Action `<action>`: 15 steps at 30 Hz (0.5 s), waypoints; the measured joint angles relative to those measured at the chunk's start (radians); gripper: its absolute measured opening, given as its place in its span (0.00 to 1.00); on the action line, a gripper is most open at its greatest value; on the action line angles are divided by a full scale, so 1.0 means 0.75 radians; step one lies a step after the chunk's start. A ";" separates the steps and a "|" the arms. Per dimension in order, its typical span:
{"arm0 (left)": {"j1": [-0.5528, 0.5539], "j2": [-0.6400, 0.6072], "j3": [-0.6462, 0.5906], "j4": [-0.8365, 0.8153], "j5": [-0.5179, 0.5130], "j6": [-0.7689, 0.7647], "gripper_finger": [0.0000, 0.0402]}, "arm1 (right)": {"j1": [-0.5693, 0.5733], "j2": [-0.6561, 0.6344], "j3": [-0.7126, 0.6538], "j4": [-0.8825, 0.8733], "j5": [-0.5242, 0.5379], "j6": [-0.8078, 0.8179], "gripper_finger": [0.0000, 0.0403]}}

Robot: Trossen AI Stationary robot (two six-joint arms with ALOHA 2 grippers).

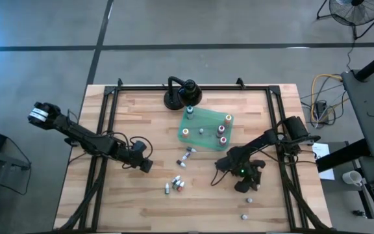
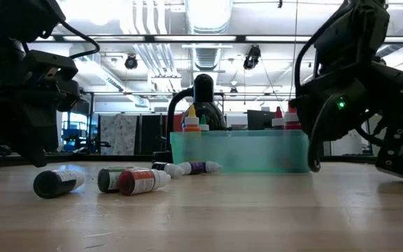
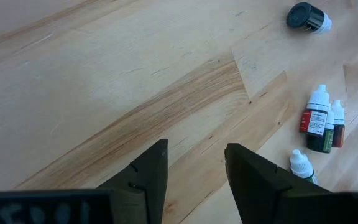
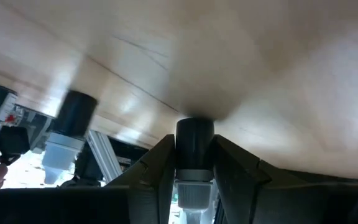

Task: Pick & Place food coloring
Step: Move the blue food coloring bottle to the bottom right of the table

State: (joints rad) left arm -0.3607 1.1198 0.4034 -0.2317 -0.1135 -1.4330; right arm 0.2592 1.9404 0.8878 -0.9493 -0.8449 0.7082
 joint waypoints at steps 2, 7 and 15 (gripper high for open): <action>0.000 0.000 0.000 0.000 0.000 0.000 0.33 | 0.000 0.000 0.022 0.004 0.025 -0.001 0.24; 0.000 0.000 0.000 0.000 0.000 0.000 0.33 | 0.000 0.000 0.088 0.017 0.090 -0.014 0.24; 0.001 0.000 0.000 0.000 0.000 0.000 0.33 | -0.001 0.000 0.124 0.024 0.131 0.040 0.24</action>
State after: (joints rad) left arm -0.3603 1.1198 0.4034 -0.2315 -0.1135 -1.4330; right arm 0.2588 1.9408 0.9811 -0.9310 -0.7464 0.7384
